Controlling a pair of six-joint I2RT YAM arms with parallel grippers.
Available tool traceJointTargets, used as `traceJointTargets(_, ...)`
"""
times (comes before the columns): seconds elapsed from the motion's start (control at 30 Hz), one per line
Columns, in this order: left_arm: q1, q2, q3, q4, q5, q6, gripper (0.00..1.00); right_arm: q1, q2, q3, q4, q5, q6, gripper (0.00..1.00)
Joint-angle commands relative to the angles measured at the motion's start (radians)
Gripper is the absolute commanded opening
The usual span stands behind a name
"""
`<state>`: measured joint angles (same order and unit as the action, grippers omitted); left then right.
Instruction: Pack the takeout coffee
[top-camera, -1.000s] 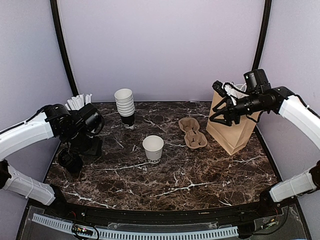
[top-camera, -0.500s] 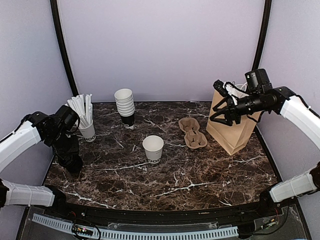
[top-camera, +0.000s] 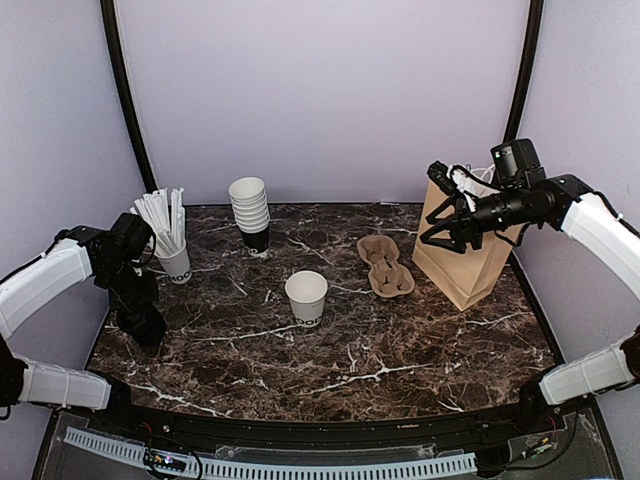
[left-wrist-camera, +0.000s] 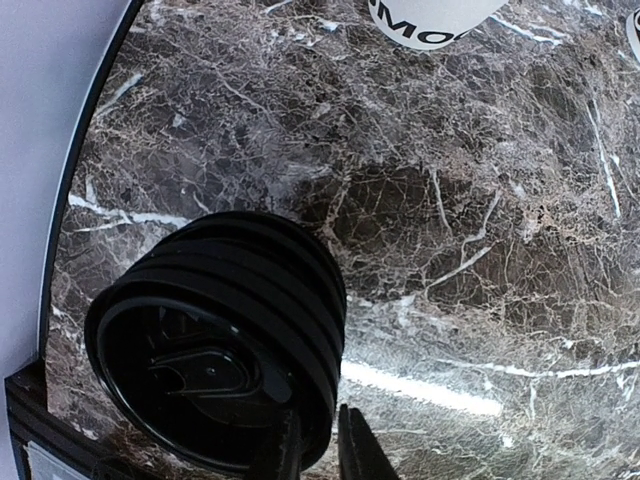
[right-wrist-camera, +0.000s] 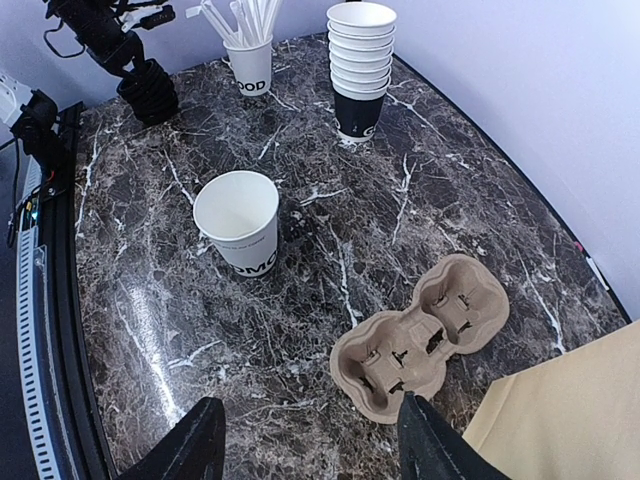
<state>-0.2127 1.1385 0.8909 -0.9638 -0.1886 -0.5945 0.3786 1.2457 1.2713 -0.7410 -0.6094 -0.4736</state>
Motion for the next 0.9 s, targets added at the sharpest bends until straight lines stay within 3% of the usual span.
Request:
traceJointTargets(0.0,0.007,-0.006,-0.016,0.004,0.006,0.005,0.16,0.0,-0.008,-0.007,0.02,-0.009,-0.008,0.6)
traceJointTargets(0.43,0.007,0.033,-0.01,-0.029,-0.018,-0.015,0.15,0.0,-0.004,-0.006,0.019,-0.016,-0.01,0.6)
traceJointTargets(0.67,0.007,0.013,0.013,-0.053,-0.025,-0.006,0.02,-0.001,-0.006,-0.01,0.02,-0.015,-0.011,0.6)
traceJointTargets(0.87,0.007,-0.042,0.073,-0.089,-0.032,0.025,0.0,0.0,0.002,-0.005,0.02,-0.021,-0.01,0.6)
